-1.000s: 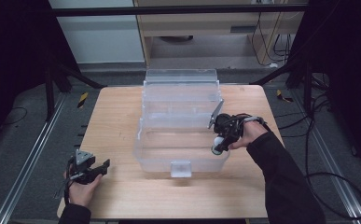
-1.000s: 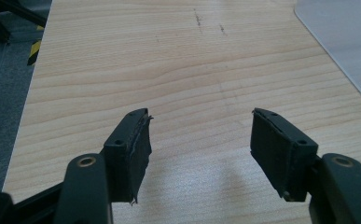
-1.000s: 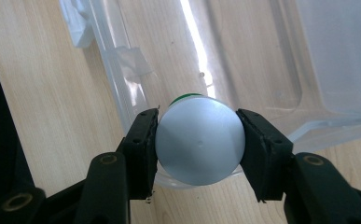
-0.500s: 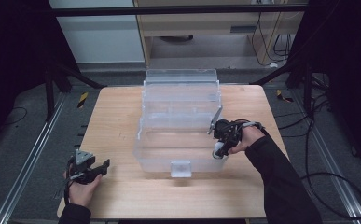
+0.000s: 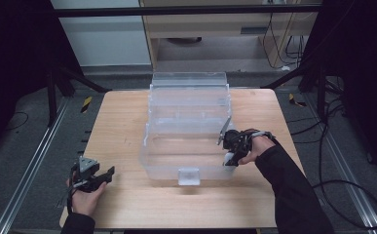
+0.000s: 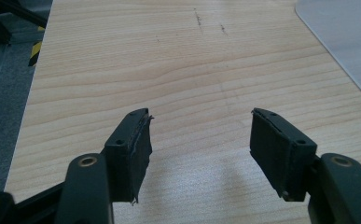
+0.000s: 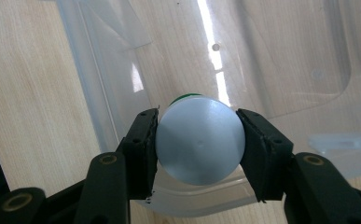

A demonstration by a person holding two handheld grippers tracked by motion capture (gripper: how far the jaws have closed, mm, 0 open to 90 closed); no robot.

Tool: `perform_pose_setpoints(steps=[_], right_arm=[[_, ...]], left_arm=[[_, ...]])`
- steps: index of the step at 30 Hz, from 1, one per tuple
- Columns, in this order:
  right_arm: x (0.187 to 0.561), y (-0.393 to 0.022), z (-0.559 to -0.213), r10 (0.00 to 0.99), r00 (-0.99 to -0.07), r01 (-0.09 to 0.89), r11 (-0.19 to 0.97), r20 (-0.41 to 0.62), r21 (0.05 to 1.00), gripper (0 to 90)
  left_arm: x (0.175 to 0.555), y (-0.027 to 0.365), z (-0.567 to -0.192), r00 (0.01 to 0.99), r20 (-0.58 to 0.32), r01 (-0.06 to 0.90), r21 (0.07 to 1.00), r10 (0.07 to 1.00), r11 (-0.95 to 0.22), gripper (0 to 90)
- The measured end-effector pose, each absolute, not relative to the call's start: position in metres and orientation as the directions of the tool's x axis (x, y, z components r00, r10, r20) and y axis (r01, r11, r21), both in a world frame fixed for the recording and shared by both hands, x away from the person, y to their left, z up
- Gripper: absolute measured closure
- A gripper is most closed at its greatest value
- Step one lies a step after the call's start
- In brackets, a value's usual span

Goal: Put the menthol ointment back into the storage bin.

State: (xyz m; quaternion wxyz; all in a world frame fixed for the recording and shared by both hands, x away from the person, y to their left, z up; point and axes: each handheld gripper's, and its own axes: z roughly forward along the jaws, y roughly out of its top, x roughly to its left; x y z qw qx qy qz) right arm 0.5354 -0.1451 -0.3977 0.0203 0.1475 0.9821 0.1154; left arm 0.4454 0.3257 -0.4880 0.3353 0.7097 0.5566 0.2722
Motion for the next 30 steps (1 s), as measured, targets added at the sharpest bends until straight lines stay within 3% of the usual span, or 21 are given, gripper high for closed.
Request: perform_pose_setpoints(steps=[30], right_arm=[[0.5356, -0.1440, -0.4022, 0.307, -0.952, 0.297, 0.927, -0.009, 0.229, 50.8]], left_arm=[[0.4455, 0.3259, -0.4878, 0.231, 0.014, 0.607, 0.779, 0.973, -0.156, 38.0]])
